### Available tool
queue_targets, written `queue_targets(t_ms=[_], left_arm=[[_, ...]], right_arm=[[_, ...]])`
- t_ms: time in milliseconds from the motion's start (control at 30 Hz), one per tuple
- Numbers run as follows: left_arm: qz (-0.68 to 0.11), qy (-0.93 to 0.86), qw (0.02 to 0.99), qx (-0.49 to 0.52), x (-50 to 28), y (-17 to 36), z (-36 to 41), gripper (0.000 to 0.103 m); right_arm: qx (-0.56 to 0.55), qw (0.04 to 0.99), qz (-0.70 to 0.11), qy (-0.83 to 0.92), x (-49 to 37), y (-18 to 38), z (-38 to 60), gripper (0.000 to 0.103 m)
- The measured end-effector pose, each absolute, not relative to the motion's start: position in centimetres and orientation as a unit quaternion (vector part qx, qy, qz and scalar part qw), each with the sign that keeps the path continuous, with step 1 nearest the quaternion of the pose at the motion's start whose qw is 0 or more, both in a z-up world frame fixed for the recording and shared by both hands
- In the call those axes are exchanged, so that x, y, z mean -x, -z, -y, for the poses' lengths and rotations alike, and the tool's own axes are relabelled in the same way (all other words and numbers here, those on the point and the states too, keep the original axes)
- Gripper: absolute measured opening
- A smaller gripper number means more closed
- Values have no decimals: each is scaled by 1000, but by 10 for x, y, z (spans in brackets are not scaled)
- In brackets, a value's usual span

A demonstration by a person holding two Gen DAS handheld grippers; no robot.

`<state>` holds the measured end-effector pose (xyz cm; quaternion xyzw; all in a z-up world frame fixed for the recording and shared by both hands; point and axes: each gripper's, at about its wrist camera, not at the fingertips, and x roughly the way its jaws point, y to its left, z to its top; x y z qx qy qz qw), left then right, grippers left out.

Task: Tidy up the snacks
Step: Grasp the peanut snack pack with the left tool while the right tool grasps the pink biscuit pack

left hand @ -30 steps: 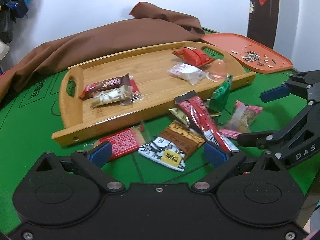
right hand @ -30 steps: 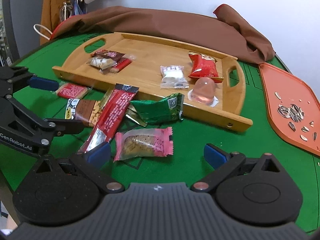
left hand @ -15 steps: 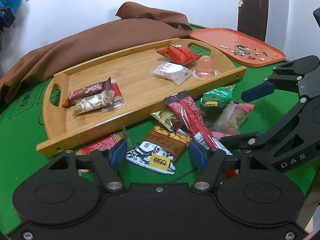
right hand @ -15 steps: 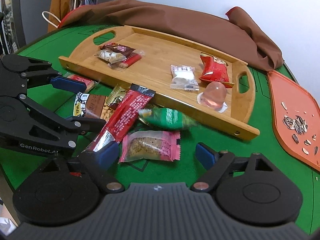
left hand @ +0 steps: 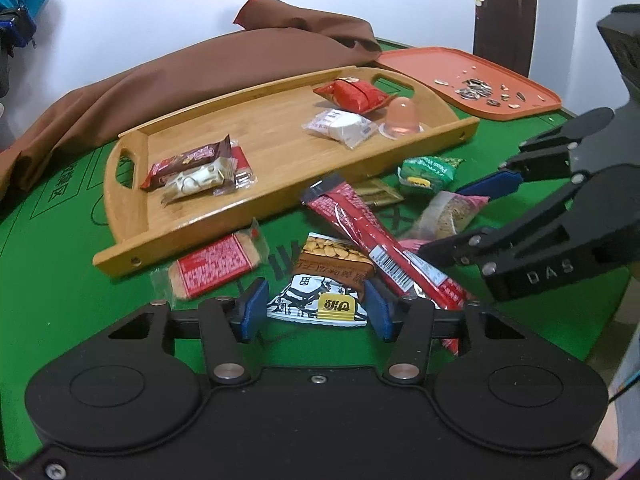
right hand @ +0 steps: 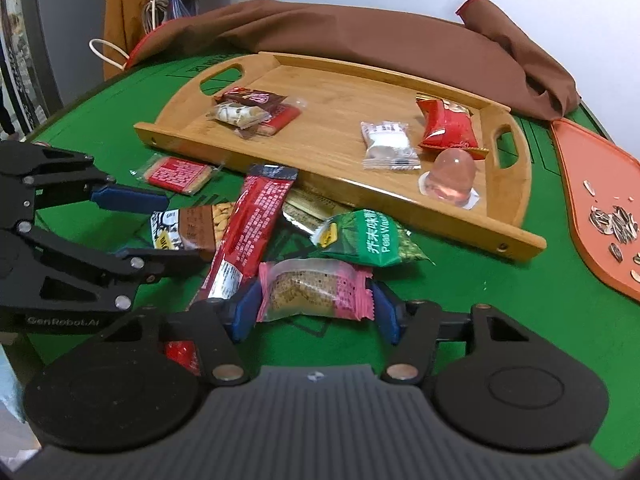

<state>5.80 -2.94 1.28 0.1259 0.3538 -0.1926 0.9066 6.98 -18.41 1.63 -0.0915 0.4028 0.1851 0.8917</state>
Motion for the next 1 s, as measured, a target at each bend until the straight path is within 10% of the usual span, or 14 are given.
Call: queue_targets(t_ms=[733,1000], left_arm=[[-358,163,912,-114,-39,-21,27,49],[-333,160,920,-128,-35,-17,27,72]], right_arm=[[38,900,-404,-157,-62,-19,201,61],[22,904,-404,-137,-62,-19,218,61]])
